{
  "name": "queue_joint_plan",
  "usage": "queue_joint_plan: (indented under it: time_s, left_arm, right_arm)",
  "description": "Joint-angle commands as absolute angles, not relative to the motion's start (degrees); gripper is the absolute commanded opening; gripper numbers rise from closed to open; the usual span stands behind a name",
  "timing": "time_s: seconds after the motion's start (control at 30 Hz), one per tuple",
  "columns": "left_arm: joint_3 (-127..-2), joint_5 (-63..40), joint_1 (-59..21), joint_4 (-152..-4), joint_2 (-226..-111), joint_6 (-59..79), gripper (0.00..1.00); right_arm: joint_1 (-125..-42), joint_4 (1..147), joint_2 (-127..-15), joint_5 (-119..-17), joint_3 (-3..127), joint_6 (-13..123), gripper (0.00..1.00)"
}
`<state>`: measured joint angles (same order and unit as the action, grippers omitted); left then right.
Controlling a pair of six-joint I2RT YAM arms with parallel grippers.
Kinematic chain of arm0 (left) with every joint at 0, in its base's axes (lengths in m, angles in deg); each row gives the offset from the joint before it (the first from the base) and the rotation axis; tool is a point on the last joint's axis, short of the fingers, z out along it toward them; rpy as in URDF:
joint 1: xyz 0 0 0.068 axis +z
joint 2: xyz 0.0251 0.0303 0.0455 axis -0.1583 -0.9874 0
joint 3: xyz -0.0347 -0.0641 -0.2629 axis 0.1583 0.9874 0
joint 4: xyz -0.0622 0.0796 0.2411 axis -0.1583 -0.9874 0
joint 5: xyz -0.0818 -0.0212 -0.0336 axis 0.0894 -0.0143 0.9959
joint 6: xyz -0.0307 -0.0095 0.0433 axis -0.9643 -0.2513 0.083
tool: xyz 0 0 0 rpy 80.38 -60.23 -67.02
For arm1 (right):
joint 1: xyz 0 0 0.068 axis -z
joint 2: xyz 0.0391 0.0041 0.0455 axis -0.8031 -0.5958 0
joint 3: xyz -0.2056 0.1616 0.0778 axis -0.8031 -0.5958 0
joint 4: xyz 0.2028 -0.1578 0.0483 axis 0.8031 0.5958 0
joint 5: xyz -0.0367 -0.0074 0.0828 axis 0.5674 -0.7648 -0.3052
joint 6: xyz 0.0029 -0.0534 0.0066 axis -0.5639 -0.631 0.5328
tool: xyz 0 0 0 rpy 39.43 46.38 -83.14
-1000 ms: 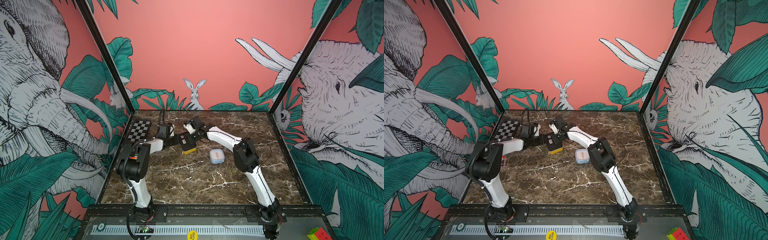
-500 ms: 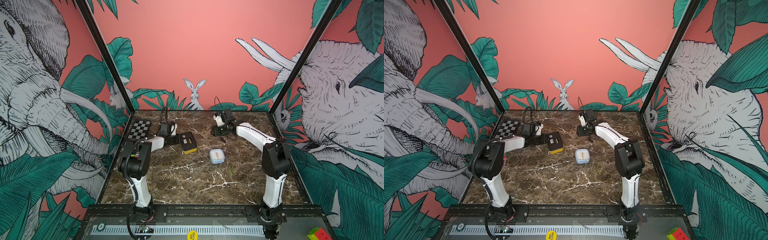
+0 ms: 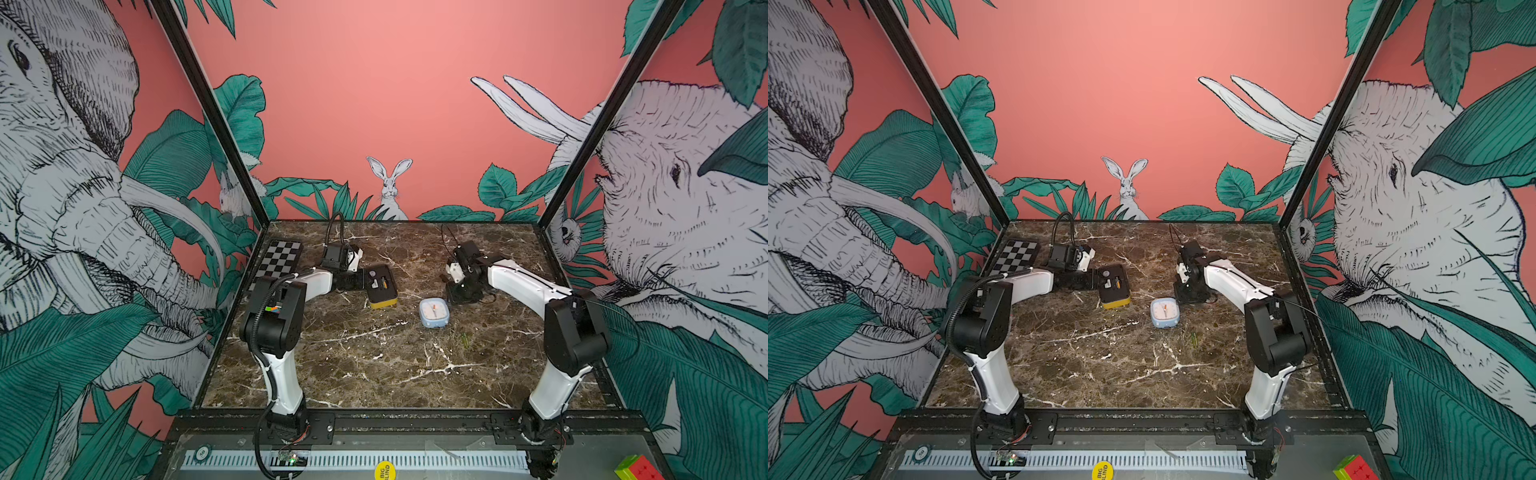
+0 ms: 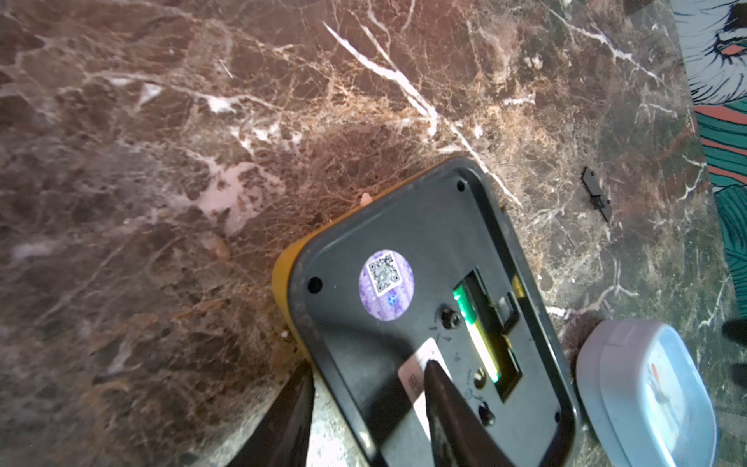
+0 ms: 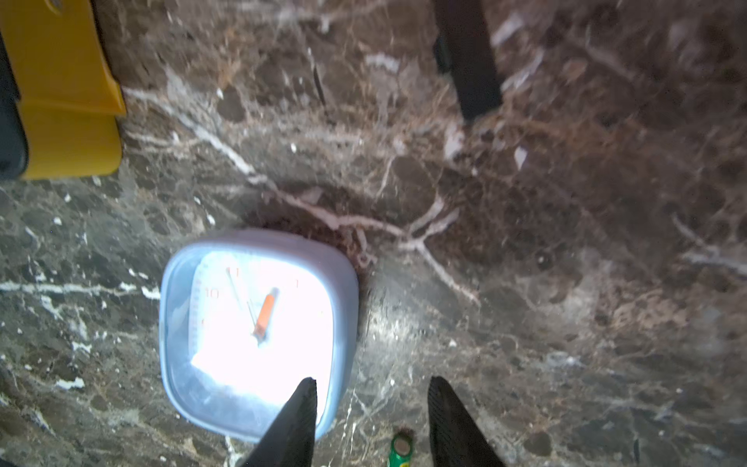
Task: Insert the battery into the alarm
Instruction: Pick up the cover from the center of the board.
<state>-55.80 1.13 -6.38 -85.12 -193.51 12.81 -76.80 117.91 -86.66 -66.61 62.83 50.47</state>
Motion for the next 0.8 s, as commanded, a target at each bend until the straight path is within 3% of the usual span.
queue_joint_plan:
  time_s: [0.0,0.37,0.77]
  left_arm:
    - [-56.0,1.5,-6.7,-87.0,-191.8,12.7,0.50]
    - [-57.9,0.2,-6.8,-89.2,-190.1,12.3,0.52]
    - [-58.0,-1.4,-6.8,-91.2,-189.9,13.0,0.51]
  right_arm:
    - [-76.2,117.4,-92.9,-65.0,70.2,45.9,0.45]
    - [-74.6,123.2,-109.3,-62.1,90.2,37.2,0.31]
    - [-73.4,126.2,-115.9,-62.5,96.7,34.3,0.24]
